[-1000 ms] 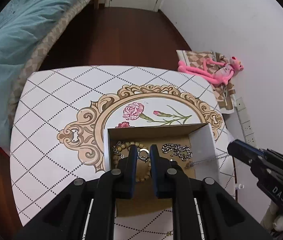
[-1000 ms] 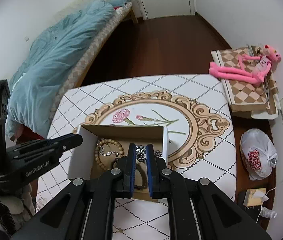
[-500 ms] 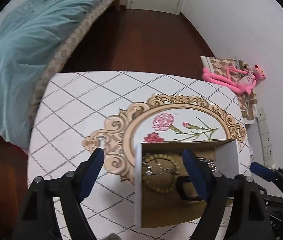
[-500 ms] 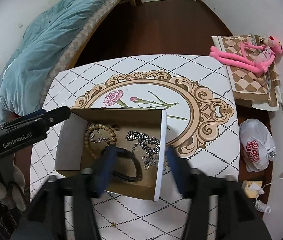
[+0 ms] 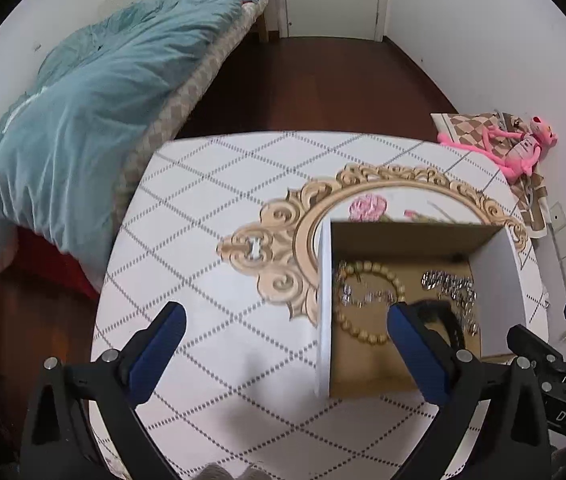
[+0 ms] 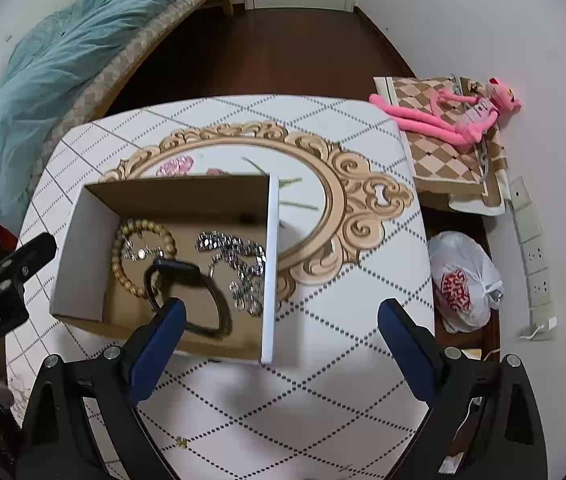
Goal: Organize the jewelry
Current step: 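Withdraw both tools from the box, then grasp the small gold charm with the left tool while the right tool grasps a small black ring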
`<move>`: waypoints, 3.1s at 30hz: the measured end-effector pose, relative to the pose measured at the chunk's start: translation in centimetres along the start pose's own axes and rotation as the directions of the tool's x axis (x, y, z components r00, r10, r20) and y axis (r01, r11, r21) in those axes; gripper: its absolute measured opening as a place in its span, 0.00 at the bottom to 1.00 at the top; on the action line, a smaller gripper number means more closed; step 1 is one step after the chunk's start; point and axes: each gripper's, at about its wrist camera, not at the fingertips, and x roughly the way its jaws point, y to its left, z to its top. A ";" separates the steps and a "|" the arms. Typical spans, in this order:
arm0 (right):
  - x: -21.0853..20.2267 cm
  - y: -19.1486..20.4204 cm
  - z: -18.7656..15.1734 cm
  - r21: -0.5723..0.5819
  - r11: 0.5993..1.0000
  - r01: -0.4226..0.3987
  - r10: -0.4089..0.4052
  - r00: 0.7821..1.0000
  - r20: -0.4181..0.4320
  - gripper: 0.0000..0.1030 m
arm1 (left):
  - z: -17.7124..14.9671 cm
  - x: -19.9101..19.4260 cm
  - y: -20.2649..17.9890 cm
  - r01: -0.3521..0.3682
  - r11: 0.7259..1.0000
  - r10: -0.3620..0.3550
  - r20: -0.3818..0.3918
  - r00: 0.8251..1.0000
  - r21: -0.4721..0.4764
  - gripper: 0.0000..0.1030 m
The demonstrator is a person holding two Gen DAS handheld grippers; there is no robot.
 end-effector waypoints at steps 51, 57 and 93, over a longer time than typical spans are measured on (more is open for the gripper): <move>2.2 0.8 -10.3 0.063 0.985 -0.157 0.154 0.986 0.060 0.67 | -13.9 1.6 1.4 -0.185 0.983 0.181 -0.130 0.975 -0.015 1.00; 4.9 3.9 -8.2 0.005 0.991 -0.130 0.130 0.990 0.060 0.59 | -13.4 3.1 2.8 -0.166 0.984 0.154 -0.157 0.976 -0.065 1.00; -1.2 -7.7 -16.4 0.207 0.976 -0.074 0.047 0.990 0.131 0.13 | -16.1 -0.2 -10.0 0.162 0.972 -0.149 -0.087 0.985 0.168 0.23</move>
